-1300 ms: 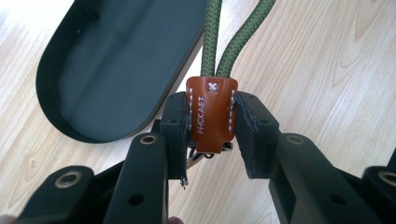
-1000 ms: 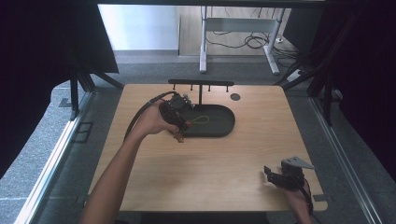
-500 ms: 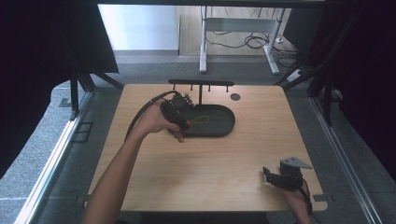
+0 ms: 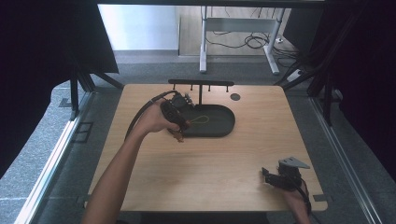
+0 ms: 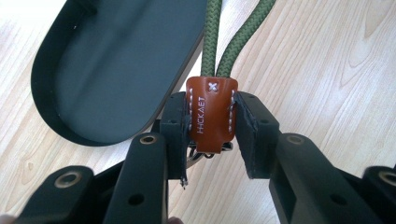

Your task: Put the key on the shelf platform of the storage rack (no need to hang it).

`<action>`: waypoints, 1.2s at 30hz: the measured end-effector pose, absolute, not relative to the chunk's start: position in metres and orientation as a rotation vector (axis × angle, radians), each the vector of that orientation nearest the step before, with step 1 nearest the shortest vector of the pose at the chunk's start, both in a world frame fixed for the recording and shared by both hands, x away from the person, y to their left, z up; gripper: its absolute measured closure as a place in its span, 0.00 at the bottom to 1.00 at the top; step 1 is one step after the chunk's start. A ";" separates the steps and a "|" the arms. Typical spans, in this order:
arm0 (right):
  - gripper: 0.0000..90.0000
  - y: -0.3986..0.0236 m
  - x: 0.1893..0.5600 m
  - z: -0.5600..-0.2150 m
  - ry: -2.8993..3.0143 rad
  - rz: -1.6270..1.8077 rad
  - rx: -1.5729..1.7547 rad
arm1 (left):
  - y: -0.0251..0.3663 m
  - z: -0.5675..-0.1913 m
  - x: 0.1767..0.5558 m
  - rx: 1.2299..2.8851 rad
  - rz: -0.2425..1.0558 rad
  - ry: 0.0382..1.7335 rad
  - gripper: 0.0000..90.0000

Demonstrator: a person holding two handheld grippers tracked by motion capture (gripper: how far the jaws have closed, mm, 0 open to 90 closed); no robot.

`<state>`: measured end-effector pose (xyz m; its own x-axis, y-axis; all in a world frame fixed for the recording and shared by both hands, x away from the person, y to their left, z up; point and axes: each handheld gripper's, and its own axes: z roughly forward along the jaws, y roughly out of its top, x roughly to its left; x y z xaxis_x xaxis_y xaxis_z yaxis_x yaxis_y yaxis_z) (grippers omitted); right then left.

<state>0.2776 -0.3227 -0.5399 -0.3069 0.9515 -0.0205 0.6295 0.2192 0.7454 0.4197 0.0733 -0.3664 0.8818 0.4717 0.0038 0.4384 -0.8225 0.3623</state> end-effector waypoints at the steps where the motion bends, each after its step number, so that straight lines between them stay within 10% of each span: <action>1: 0.27 -0.323 0.278 -0.540 2.018 0.885 1.457 | 0.073 -0.367 0.420 2.698 0.131 0.676 0.74; 36: 0.27 -0.321 0.278 -0.540 2.021 0.884 1.466 | 0.068 -0.386 0.426 2.745 0.096 0.689 0.74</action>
